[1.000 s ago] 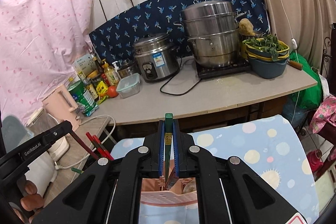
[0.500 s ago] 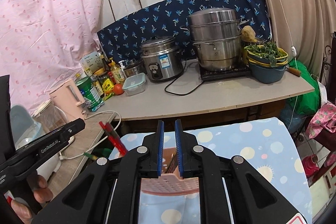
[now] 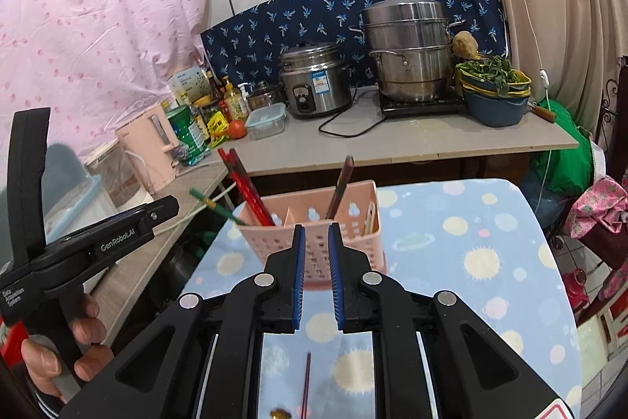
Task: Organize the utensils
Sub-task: 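Move both open tools back down to the last chopstick and gold spoon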
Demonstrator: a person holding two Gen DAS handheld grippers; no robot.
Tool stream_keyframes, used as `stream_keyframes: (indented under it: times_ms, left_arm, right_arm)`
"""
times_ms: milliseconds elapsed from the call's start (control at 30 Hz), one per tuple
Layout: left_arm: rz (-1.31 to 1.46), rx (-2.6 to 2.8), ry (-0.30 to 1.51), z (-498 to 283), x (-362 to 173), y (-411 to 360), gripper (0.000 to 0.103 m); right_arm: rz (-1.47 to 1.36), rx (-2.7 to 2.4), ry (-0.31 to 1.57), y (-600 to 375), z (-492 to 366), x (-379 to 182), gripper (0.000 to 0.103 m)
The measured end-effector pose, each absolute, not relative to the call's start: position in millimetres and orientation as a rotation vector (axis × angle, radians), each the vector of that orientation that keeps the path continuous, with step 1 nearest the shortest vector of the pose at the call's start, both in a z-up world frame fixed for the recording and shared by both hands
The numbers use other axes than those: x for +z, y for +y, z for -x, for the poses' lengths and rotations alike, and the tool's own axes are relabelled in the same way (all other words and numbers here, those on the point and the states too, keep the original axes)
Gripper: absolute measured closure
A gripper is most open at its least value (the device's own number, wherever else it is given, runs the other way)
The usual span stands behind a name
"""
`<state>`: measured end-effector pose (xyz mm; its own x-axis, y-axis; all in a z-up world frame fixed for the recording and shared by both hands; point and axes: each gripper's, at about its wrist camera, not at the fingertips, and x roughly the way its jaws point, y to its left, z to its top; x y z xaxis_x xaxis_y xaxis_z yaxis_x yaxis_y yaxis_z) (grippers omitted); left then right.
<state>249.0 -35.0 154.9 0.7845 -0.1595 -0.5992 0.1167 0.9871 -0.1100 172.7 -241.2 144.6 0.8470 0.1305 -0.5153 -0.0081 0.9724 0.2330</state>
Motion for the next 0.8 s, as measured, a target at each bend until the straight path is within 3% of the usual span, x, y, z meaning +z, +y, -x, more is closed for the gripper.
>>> stream_keyframes:
  times_ms: [800]
  left_arm:
    - [0.019,-0.145,0.847,-140.9,46.5,-14.2,0.066]
  right_arm:
    - [-0.119,0.114,0.801,-201.5,-52.1,30.3,0.090]
